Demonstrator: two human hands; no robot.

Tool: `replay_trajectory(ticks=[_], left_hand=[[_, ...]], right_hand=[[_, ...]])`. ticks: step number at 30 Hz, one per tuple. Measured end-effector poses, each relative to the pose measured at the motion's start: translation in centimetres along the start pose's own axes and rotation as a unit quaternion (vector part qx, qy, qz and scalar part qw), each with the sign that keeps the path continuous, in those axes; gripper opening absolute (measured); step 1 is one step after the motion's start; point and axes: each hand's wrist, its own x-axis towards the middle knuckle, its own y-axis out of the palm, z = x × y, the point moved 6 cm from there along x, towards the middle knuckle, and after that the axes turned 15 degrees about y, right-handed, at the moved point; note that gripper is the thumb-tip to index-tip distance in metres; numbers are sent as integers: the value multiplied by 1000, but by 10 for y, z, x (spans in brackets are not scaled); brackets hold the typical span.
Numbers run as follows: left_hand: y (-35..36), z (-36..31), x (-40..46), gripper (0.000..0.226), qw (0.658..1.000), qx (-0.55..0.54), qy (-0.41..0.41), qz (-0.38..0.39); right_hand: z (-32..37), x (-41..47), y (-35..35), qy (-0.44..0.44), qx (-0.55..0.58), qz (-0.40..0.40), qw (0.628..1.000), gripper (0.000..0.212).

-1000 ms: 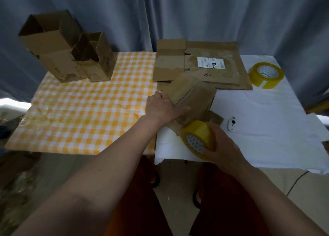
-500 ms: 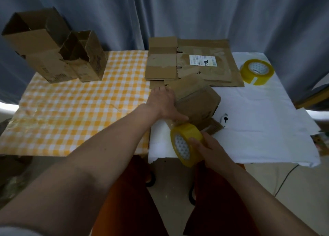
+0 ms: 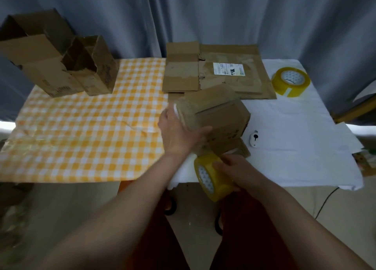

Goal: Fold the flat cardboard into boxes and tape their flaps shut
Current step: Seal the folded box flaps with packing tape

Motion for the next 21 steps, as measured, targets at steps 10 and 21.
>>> replay_trajectory(ticks=[10, 21], left_hand=[[49, 29, -72, 66, 863, -379, -332, -43], [55, 38, -72, 35, 868, -387, -309, -47]], right_hand=[[-2, 10, -15, 9, 45, -6, 999, 20], [-46, 99, -120, 155, -17, -424, 892, 55]])
